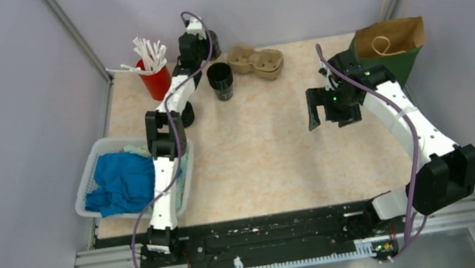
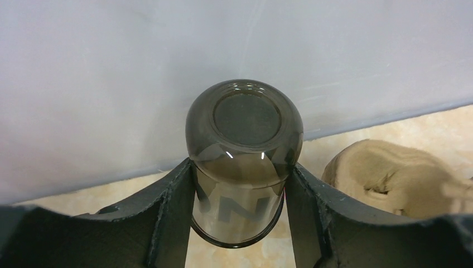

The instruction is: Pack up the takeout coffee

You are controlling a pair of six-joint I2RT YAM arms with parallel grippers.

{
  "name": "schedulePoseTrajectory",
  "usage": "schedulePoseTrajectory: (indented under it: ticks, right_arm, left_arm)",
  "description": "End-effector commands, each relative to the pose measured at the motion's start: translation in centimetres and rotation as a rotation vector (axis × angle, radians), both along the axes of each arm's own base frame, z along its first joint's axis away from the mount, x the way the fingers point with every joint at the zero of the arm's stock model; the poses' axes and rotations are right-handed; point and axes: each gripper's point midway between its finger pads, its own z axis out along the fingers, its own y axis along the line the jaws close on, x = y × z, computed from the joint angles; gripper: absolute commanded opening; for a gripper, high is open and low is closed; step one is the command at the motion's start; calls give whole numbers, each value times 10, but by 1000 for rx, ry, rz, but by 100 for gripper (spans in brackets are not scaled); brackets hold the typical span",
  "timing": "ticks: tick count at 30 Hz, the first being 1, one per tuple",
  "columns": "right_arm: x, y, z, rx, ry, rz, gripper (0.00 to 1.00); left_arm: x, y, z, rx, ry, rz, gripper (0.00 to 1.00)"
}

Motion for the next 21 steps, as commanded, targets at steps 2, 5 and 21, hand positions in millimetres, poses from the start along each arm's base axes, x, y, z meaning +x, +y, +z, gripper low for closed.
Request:
schedulePoseTrajectory:
  ticks: [2, 5, 21]
  right_arm:
    - [4, 0, 13, 29, -73, 12, 99]
    - [4, 0, 16, 35, -86, 13, 99]
    - [12, 38, 57, 287, -265, 50, 99]
  left_arm:
    - [-11, 2, 110, -31, -175, -15, 61]
    - [-19, 0, 135, -45, -195, -18, 62]
    - [-183, -17, 262, -564, -23, -189, 57]
